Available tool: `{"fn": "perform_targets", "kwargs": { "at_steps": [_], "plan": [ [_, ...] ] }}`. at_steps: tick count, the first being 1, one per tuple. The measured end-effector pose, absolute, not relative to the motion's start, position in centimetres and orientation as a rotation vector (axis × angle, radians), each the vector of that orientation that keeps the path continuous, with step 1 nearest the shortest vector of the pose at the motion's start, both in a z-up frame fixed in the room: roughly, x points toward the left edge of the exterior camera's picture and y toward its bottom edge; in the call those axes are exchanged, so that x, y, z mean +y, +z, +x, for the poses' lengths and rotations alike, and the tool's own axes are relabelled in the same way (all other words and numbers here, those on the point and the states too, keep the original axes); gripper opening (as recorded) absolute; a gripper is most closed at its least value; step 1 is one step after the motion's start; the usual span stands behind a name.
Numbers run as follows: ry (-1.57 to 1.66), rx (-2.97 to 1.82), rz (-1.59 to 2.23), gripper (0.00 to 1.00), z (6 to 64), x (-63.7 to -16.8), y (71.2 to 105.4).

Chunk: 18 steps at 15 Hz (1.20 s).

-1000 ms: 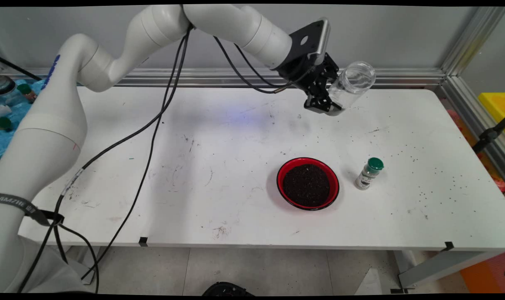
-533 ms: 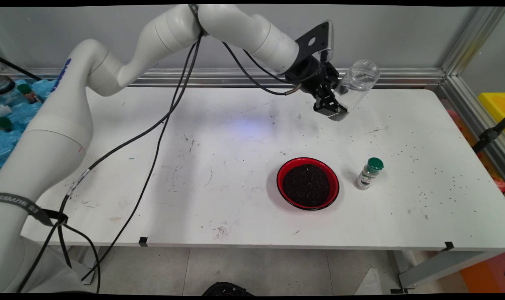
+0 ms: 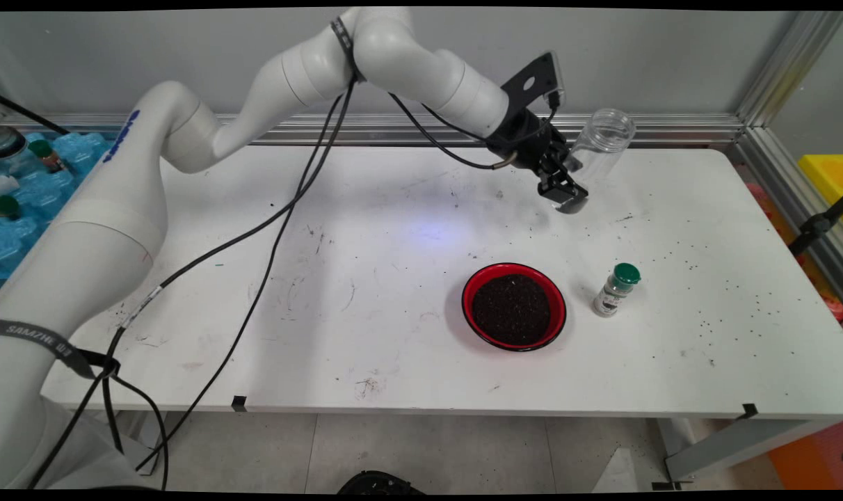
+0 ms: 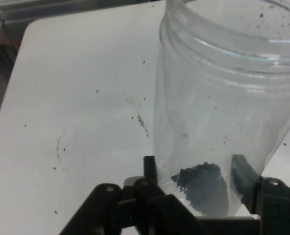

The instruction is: Place the picked object on the table

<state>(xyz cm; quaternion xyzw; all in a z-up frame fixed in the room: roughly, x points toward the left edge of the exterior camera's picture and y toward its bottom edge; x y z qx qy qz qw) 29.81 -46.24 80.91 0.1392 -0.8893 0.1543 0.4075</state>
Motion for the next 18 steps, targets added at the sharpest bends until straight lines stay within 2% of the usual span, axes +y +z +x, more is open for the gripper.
{"fn": "perform_targets", "kwargs": {
  "at_steps": [18],
  "plan": [
    [0.286, -2.208, 0.521, 0.00, 28.2, -47.9, 74.1]
  ]
}}
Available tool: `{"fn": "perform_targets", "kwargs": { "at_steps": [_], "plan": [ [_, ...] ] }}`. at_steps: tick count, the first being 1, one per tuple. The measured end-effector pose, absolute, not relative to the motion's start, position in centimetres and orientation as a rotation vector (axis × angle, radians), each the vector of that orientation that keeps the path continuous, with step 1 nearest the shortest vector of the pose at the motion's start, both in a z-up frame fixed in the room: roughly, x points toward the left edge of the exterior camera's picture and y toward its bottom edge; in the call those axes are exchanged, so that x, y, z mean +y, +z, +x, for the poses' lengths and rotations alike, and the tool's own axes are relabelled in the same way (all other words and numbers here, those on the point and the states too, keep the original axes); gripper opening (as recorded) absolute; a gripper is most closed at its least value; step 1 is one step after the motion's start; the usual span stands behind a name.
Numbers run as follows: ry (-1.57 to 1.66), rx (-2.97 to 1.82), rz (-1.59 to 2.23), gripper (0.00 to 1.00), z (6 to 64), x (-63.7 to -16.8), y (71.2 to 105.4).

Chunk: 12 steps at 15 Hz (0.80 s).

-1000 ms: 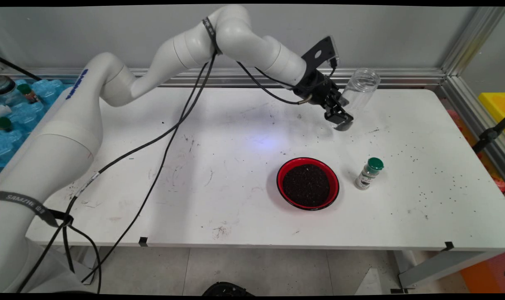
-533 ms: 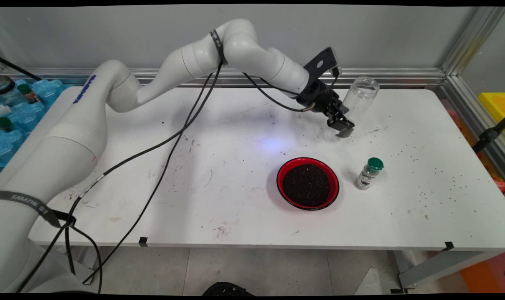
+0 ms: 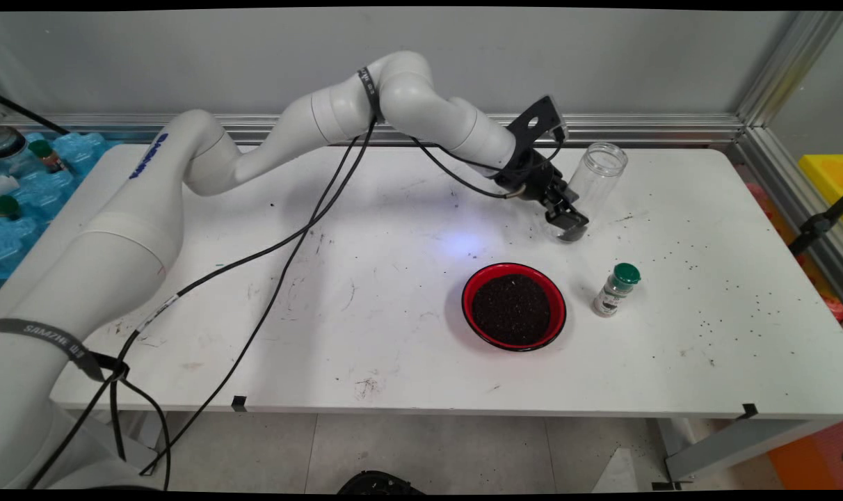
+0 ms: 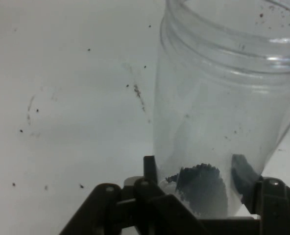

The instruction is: Place the picked object on the table

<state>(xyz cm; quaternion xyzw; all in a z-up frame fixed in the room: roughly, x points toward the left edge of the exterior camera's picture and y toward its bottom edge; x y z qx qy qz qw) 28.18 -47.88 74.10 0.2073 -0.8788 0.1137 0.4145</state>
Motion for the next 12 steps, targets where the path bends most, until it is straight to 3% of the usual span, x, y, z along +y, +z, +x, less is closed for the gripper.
{"fn": "perform_targets", "kwargs": {
  "at_steps": [8, 9, 12],
  "plan": [
    [0.239, -2.205, 0.543, 0.00, 28.4, -47.6, 72.7],
    [0.231, -2.204, 0.544, 1.00, 28.4, -47.6, 72.6],
    [0.216, -2.204, 0.545, 1.00, 28.7, -47.3, 72.4]
  ]
}}
